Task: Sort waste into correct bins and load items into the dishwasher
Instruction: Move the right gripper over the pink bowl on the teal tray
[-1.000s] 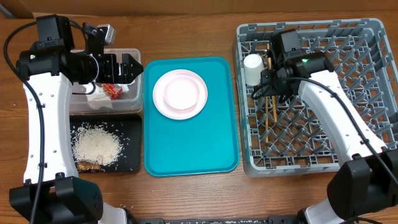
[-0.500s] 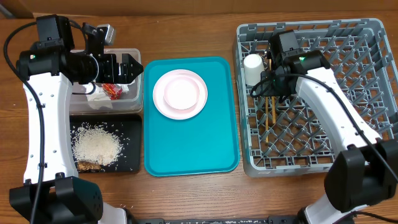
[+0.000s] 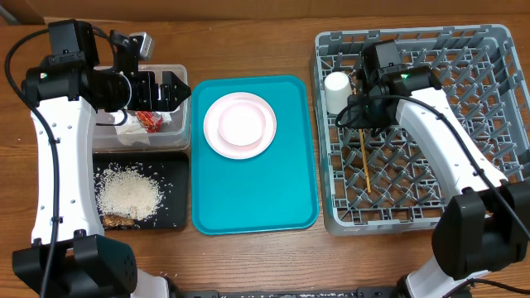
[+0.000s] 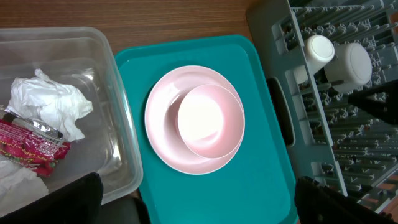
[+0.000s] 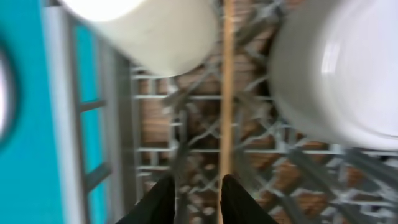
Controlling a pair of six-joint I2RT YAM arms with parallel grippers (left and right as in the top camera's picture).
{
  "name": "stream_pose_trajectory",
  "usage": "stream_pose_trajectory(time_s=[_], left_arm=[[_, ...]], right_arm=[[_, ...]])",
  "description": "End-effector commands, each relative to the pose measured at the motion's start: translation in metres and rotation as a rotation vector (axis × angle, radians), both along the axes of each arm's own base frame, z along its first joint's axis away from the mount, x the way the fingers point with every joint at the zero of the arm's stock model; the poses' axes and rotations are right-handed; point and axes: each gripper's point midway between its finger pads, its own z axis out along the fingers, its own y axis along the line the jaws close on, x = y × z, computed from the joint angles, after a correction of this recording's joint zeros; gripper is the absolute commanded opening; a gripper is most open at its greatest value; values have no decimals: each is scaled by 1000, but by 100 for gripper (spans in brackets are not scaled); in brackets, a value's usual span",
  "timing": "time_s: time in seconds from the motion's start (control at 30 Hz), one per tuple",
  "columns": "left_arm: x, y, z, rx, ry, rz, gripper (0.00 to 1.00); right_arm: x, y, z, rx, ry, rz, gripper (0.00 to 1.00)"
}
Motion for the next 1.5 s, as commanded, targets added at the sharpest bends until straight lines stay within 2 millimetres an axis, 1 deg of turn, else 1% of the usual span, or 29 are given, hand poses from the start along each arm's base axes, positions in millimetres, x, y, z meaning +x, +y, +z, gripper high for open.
stream_pose_trajectory(time_s=[0.0,0.03,0.07,0.13,0.2,0.4,0.53,0.57,0.63,0.73,0.87,0.93,1.07,1.17,1.2,1.37,1.47], left_arm=[[2,-2,12,4,-30,-1,100],[2,-2,12,4,-30,-1,100],[2,-2,12,4,-30,-1,100],[2,-2,12,4,-30,-1,100],[2,-2,12,4,-30,-1,100],[2,-2,12,4,-30,-1,100],[2,-2,12,4,-30,-1,100],[2,-2,12,4,-30,-1,100],[2,-2,12,4,-30,-1,100],[2,-2,12,4,-30,-1,100],[2,-2,12,4,-30,-1,100],[2,-2,12,4,-30,-1,100],[2,-2,12,4,-30,-1,100],[2,-2,12,4,-30,-1,100],[2,-2,12,4,-30,-1,100],[2,-2,12,4,-30,-1,100],[2,-2,12,4,-30,-1,100]], right_arm=[[-8,40,10,235,34,65,29],[-11,52,14,306,49,80,30],[-20,76,25,456,82,123,31],[-28,96,37,578,111,165,33],[-36,115,45,645,130,203,34],[-31,156,44,598,76,191,35],[-27,187,42,509,-25,189,36],[-26,198,43,485,-65,208,37],[-27,215,44,431,-141,241,40],[-29,234,46,340,-248,266,48],[-33,253,50,259,-355,296,51],[-36,264,49,229,-399,309,52],[-37,277,39,209,-414,364,54],[-34,279,26,187,-408,374,54],[-31,278,22,171,-411,366,55],[-4,256,2,55,-456,276,56],[7,245,-5,33,-456,241,55]])
